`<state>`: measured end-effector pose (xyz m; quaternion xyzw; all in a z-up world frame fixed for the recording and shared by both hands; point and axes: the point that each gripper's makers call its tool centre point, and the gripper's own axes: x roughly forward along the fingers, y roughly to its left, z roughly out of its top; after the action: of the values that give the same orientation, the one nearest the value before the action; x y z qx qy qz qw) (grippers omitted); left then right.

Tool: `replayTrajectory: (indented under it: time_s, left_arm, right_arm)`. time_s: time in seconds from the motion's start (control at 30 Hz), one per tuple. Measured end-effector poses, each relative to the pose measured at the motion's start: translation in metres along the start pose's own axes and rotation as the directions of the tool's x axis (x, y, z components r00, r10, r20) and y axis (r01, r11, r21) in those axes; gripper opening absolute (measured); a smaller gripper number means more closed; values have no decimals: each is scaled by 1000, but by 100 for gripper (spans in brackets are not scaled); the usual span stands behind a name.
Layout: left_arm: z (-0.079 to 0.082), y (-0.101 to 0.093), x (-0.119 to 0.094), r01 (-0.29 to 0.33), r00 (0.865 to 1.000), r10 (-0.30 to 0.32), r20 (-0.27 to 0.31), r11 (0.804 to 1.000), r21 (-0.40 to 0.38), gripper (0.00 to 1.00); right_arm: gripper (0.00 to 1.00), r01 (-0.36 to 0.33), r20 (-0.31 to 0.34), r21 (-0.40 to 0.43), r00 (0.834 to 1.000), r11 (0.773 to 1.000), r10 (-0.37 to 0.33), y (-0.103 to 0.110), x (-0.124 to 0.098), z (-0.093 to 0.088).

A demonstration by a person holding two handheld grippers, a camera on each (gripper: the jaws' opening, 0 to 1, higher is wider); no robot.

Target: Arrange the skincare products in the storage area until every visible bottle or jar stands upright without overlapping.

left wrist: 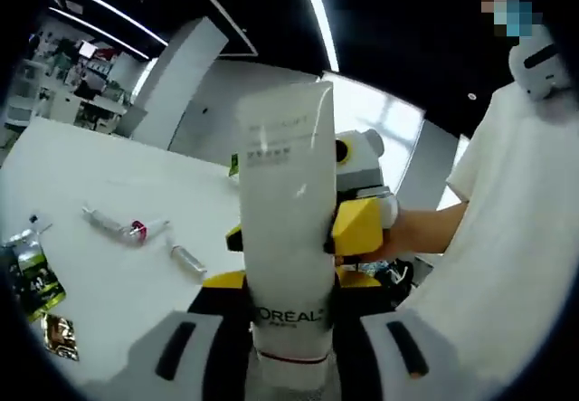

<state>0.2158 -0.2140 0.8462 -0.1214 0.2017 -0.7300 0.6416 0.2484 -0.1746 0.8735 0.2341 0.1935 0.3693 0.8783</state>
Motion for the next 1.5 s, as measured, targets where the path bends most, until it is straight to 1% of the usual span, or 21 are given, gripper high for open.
replayTrajectory:
  time_s: [0.03,0.1,0.17,0.27,0.43,0.47,0.53,0.57,0.6,0.7,0.73,0.77,0.8,0.83,0.9,1.03,1.17,1.27,1.3,1.37,1.5]
  left_arm:
    - [-1,2,0,-23,1000,23,-2,1000,14,29]
    - [-1,9,2,-69,998,69,-3,996,61,29]
    - [-6,16,3,-113,993,117,-34,989,95,29]
    - [-9,21,4,-134,989,138,-46,988,77,29]
    - [-10,26,5,-172,983,179,-47,977,126,29]
    - [-10,32,3,-206,975,218,-51,964,171,29]
    - [-17,36,3,-235,964,255,-76,951,200,29]
    - [-17,37,3,-240,962,262,-78,947,213,29]
    - [-19,39,4,-258,955,285,-82,935,244,29]
    - [-21,43,6,-277,945,315,-93,916,289,29]
    - [-22,45,5,-281,942,323,-96,910,305,29]
    - [-23,44,5,-281,942,322,-96,911,302,29]
    - [-23,43,4,-271,944,313,-102,915,298,30]
    - [-25,41,4,-254,948,297,-115,923,289,30]
    - [-18,37,7,-240,959,274,-74,922,303,30]
    - [-20,31,11,-202,969,232,-81,940,274,30]
    - [-23,27,13,-181,973,211,-89,946,270,29]
    - [-25,21,12,-145,979,175,-104,957,249,28]
    - [-24,20,12,-138,981,167,-103,960,244,28]
    - [-24,15,13,-116,985,142,-96,965,234,27]
    - [-24,1,16,-41,993,66,-100,970,241,26]
  right_arm:
    - [29,21,12,22,1000,1000,-21,-2,1,1]
    - [29,48,26,14,998,999,-48,-5,1,2]
    - [29,99,46,66,994,993,-102,-15,2,2]
    - [29,135,61,116,988,984,-143,-22,5,0]
    - [28,191,55,72,979,979,-196,-25,6,1]
    - [27,207,59,64,976,976,-211,-27,5,2]
    - [26,233,50,68,970,970,-237,-31,6,-1]
    - [25,253,44,81,965,964,-257,-34,5,-2]
    - [25,263,50,90,962,961,-268,-35,5,-2]
    - [24,308,83,136,943,941,-321,-43,4,-1]
    - [23,307,81,133,944,942,-319,-43,5,-3]
    - [22,313,83,111,943,943,-323,-43,5,-4]
    - [20,354,48,33,934,935,-355,-47,2,-8]
    - [19,331,50,72,941,941,-335,-42,4,-7]
    - [19,320,73,67,943,945,-325,-43,-4,-3]
    - [16,305,68,56,949,951,-308,-43,-10,-5]
    - [15,267,8,-124,963,956,-268,-33,-10,-10]
    - [13,242,-13,-153,969,958,-247,-29,-10,-13]
    - [12,226,-28,-159,972,961,-233,-27,-10,-14]
    - [11,175,-63,-224,979,959,-193,-22,-11,-16]
    - [9,80,-91,-251,990,965,-106,-9,-12,-19]
